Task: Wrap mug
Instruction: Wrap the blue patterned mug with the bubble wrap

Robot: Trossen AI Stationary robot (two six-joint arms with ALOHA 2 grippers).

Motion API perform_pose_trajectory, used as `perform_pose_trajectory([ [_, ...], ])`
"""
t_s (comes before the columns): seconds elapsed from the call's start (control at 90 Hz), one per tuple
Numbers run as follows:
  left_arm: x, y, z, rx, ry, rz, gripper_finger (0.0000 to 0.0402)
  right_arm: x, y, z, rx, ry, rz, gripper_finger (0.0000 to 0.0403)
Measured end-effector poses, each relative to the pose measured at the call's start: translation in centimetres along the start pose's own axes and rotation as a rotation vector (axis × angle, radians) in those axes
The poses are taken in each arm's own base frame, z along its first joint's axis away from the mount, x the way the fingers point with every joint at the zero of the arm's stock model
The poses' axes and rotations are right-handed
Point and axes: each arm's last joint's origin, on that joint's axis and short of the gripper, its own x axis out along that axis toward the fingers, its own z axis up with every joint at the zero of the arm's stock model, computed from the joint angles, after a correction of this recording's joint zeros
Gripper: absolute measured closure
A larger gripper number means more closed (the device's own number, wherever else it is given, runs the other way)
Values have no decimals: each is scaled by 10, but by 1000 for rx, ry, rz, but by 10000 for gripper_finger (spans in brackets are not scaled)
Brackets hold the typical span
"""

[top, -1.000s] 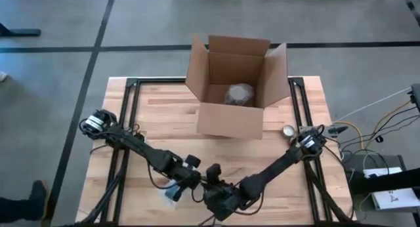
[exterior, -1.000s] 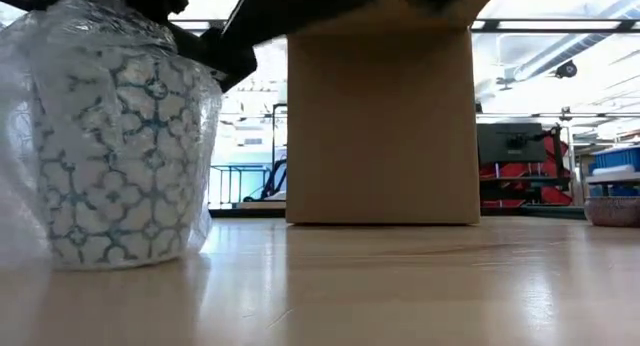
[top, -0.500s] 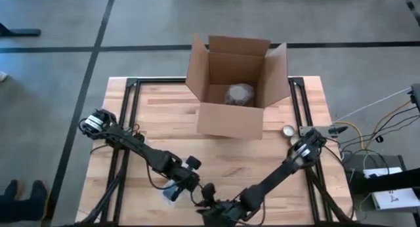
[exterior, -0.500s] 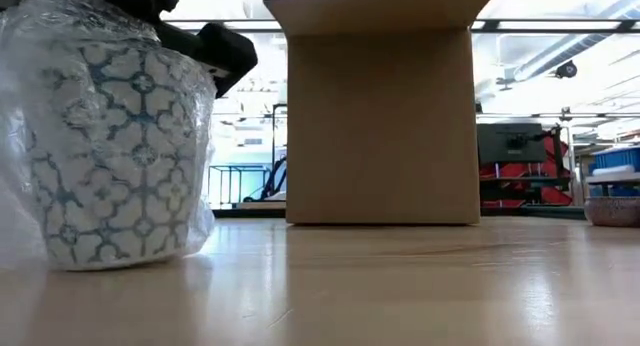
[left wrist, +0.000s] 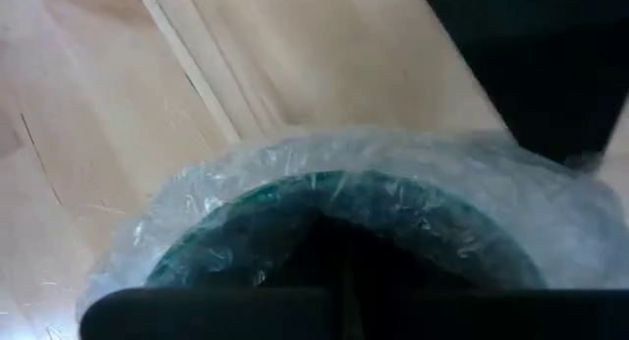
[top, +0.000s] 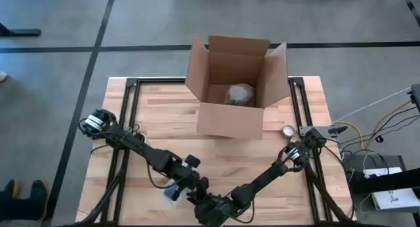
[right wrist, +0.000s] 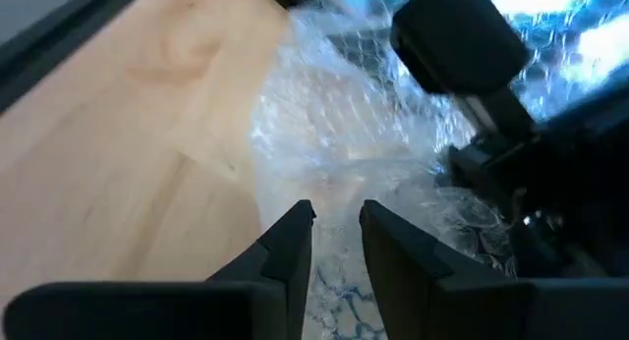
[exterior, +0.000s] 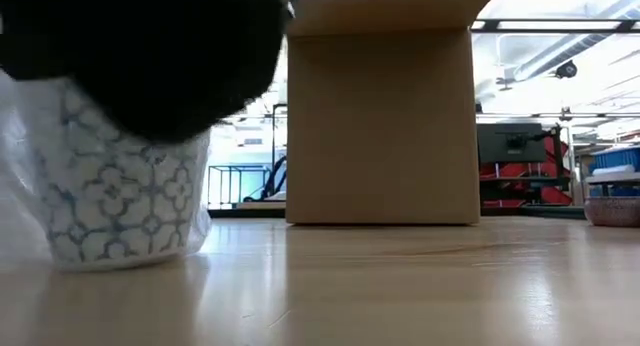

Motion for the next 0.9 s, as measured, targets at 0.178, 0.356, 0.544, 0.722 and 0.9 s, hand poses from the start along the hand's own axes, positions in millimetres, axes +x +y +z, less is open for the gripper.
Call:
perform_pose_trajectory([
  [0.178, 0, 0, 0, -26, -1, 7, 401, -2, -4, -1, -44, 47, -127, 362],
  [0.356, 0, 0, 0, -22, -3, 6, 401, -4, -10, 7, -104, 41, -137, 375],
  [0.544, 0, -2, 1, -19, -6, -1, 401, -7, -13, 14, -155, 43, -166, 365],
  [0.722, 0, -3, 0, -12, -4, -3, 401, -6, -15, 15, -173, 50, -173, 343],
  [0.9, 0, -7, 0, -1, -2, -7, 401, -2, -19, 13, -126, 51, -131, 319],
])
